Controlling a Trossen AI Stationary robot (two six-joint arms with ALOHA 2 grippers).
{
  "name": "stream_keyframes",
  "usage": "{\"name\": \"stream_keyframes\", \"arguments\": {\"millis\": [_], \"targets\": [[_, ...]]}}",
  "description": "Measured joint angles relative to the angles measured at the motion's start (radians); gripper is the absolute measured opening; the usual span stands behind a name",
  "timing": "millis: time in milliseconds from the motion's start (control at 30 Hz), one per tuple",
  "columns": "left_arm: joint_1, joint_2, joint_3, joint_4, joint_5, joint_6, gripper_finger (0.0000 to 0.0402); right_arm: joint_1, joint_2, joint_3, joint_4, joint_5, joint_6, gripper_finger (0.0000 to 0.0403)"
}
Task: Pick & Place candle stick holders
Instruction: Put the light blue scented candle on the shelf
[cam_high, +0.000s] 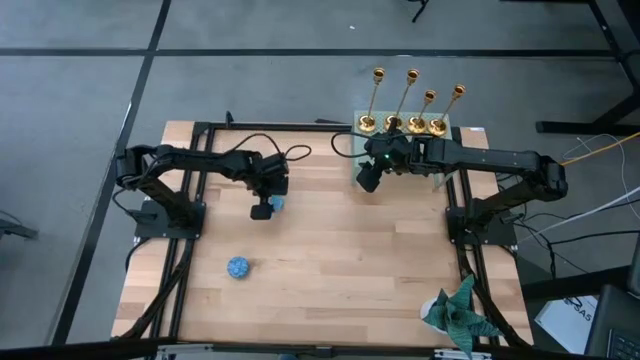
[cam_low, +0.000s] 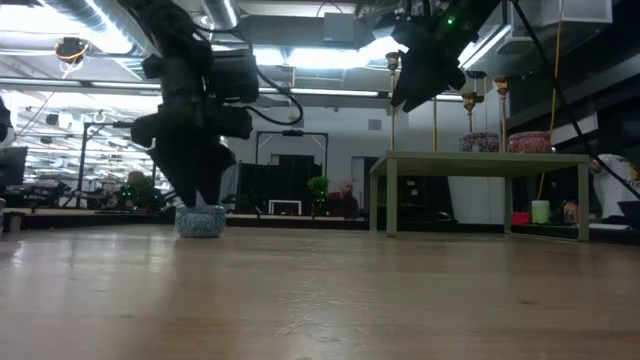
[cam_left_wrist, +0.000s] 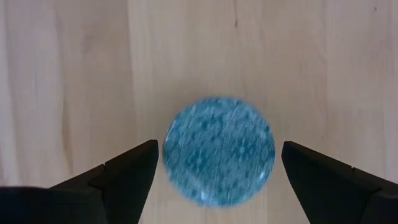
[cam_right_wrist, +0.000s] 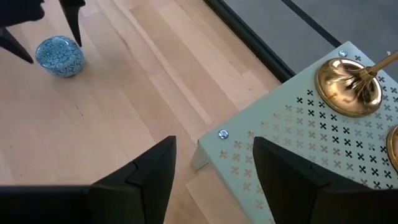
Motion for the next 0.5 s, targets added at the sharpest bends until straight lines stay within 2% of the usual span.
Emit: {"name": "stream_keyframes", "arguments": {"millis": [133,233,433,500], "targets": [[-0.016,0.000,-0.036,0.065,-0.013,-0.002,0.0341,0.000,0.000,0.000,0.001,0.000,0.000,0.0218],[-0.020,0.000,-0.040,0.084,-0.075,-0.021,0.0335,0.000,0.000,0.000,0.001,0.000,0.000,0.0218],[-0.020,0.003,-0.039,0.069,-0.103,0.023,0.0284,0.000,0.000,0.000,0.002,0.000,0.000,0.0218],[-0.020,0.007,-0.037,0.065,-0.113,0.026,0.0281,0.000,0.000,0.000,0.002,0.000,0.004,0.0218]]}}
